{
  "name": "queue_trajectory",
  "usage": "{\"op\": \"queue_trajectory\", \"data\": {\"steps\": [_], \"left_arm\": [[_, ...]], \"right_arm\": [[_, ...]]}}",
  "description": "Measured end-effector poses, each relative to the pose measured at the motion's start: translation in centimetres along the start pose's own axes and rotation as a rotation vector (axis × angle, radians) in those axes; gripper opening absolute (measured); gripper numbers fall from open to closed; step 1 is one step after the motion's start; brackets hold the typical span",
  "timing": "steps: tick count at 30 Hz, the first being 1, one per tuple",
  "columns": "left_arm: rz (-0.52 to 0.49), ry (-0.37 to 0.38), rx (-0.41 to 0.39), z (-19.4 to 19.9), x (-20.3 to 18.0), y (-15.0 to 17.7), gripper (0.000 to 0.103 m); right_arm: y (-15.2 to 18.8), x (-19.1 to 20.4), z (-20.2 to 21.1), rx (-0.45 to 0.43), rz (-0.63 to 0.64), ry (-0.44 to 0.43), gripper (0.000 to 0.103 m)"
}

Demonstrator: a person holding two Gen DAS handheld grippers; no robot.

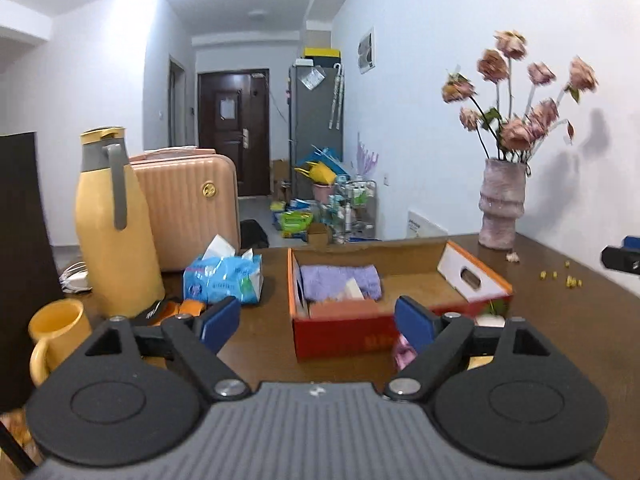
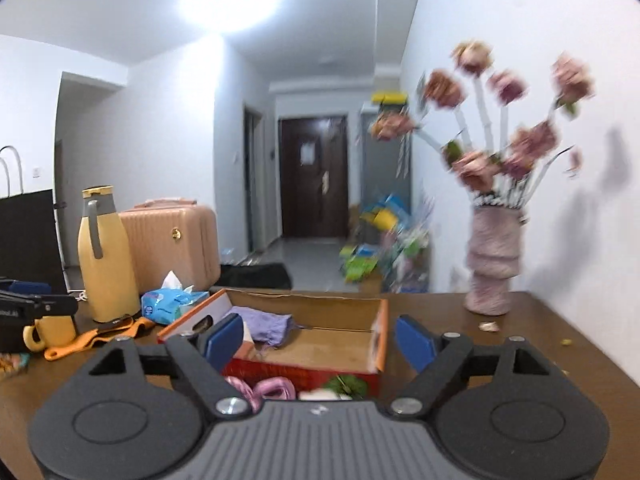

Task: Organize soft objects
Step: 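Withdraw both grippers from the box toward the plush toys, then close both grippers on the yellow-and-white plush sheep and lift it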

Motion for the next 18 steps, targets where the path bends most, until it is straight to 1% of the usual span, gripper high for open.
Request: {"op": "queue_trajectory", "data": {"steps": [2,4,5,7,9,10,12,14,18], "left_arm": [[-0.009,-0.01,-0.021,1.7,-2.0,1.5,0.086],[0.005,0.006,-0.017,3.1,-3.5,2.9,0.087],[0.014,0.021,-0.011,3.8,-4.1,3.6,0.087],[0.019,0.07,0.035,4.6,-5.2,5.1,0.087],[0.017,0.112,0.098,4.7,-6.3,6.2,0.087],[0.009,0.123,0.116,4.7,-6.8,6.5,0.087],[-0.011,0.129,0.123,4.7,-7.6,6.9,0.087],[-0.027,0.134,0.12,4.5,-8.3,6.6,0.086],[-0.036,0.147,0.122,3.2,-9.4,6.1,0.07]], "right_arm": [[2.0,0.0,2.4,-0.026,-0.007,0.013,0.087],[4.0,0.1,4.3,-0.032,-0.005,0.033,0.089],[4.9,0.0,5.2,-0.027,-0.013,0.045,0.09],[6.8,-0.2,6.5,-0.002,-0.045,0.05,0.09],[8.5,-0.4,7.0,0.045,-0.077,0.025,0.09],[9.1,-0.6,7.1,0.072,-0.087,0.013,0.09],[10.1,-0.8,7.2,0.088,-0.088,0.018,0.09],[10.2,-1.0,7.2,0.08,-0.094,0.033,0.09],[10.0,-2.1,6.5,0.082,-0.127,0.034,0.088]]}}
Point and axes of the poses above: each gripper's, at about its wrist camera, not at the fingertips, and z roughly against the way its jaws point, x to its left, y to its underside, the point moved 1 cm from there along -z, roughly the way its jaws point, and after that the axes turned 13 degrees about -z, right-handed, at the moved point
